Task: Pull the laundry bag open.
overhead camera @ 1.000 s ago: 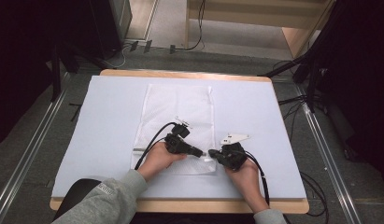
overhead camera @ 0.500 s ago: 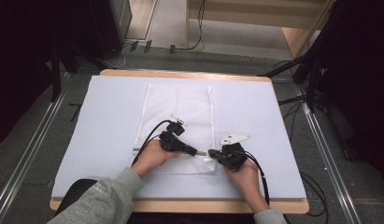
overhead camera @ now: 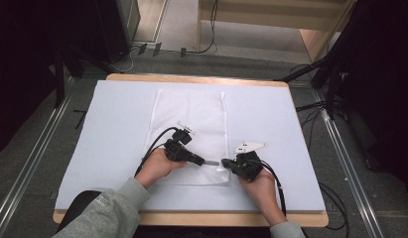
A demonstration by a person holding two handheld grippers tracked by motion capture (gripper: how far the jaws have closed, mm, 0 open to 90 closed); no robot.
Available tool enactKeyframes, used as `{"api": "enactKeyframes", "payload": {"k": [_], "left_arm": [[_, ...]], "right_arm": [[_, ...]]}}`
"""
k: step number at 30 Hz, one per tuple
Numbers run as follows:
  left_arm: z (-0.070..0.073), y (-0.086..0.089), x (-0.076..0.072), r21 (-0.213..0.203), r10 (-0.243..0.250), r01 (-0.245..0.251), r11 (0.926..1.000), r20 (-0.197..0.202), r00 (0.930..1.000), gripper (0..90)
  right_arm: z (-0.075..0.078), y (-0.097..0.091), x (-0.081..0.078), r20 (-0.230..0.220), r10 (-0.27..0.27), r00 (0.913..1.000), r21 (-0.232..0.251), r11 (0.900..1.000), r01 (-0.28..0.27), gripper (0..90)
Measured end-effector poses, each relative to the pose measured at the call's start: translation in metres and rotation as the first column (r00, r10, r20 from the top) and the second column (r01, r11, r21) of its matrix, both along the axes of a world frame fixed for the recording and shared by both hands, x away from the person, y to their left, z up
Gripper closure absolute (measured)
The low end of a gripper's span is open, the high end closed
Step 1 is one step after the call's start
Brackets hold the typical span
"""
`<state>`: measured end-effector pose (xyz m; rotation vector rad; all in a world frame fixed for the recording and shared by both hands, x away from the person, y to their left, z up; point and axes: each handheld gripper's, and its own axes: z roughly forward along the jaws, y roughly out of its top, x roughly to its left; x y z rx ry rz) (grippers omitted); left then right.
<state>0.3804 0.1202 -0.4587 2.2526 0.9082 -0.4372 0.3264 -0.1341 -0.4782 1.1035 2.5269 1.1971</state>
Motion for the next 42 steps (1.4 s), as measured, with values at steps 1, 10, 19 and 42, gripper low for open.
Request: {"api": "enactKeyframes", "payload": {"k": [1, 10, 19, 42], "left_arm": [[0.0, -0.001, -0.001, 0.006, 0.002, -0.002, 1.0, 0.008, 1.0, 88.2], [0.003, 0.008, -0.003, 0.021, 0.006, -0.006, 0.9998, 0.014, 0.9999, 88.3], [0.002, 0.022, -0.001, 0.024, 0.029, -0.029, 0.9993, -0.006, 0.9996, 88.2], [0.012, 0.057, -0.006, 0.01, 0.066, -0.066, 0.9977, -0.001, 0.9978, 88.2]], "right_arm": [[0.0, 0.0, 0.001, -0.005, 0.001, 1.0, 0.004, 1.0, -0.001, 90.0], [0.0, -0.001, 0.003, -0.024, 0.008, 0.9997, 0.01, 0.9999, -0.008, 90.0], [0.001, -0.002, 0.004, -0.03, 0.013, 0.9995, 0.009, 0.9999, -0.012, 90.0], [0.0, -0.004, 0.006, -0.033, 0.032, 0.999, 0.022, 0.9993, -0.031, 90.0]]}}
